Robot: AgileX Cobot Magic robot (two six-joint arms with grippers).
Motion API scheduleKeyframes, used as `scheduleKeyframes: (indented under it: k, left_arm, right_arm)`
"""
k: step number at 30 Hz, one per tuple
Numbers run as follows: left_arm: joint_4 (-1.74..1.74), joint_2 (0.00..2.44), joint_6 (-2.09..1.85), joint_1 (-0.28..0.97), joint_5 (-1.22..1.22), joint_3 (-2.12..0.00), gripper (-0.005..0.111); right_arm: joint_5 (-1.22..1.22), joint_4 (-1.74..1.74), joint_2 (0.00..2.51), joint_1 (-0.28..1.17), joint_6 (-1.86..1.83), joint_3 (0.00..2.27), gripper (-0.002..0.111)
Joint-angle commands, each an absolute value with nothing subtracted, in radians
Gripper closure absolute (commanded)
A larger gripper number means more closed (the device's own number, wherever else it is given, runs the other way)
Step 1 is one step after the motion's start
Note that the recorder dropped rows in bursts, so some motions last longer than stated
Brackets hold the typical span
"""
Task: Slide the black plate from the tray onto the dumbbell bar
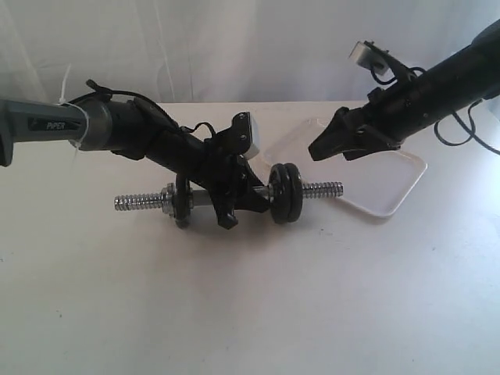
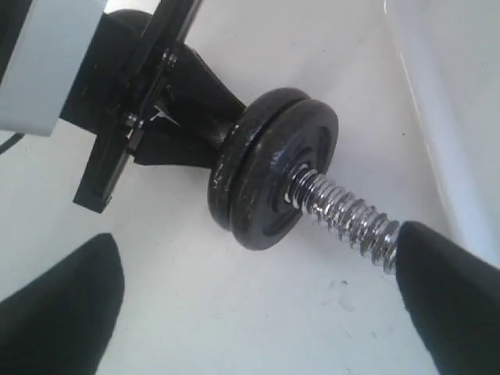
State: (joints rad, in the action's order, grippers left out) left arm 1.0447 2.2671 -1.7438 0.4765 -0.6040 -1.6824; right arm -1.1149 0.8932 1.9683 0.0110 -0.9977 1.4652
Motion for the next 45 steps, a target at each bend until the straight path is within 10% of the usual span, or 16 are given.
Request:
scheduleKeyframes:
  k: [1,6,10,45]
  left_arm:
    - [1.140,2.025,-1.740,0.480,-0.654,-1.688,0.107]
    - [1.135,2.042,-1.740,0.480,-0.652,-1.688,0.107]
    - [1.135,2.042,-1.738,0.480,-0.659,-1.688,0.107]
    - [1.108,2.049,-1.692,0.480,-0.680,-1.688,0.107]
  right_arm:
    - [-1.122,0.848,1.951,-0.001,-0.989,1.464,0.034]
    - [-1.098,0.808,1.949,0.000,-0.960,1.464,0.060]
    - [-1.065,0.733,1.943,-0.001,-0.899,1.464,0.108]
    - [-0.636,0.253,1.112,0.000,-0.230,0.753,0.108]
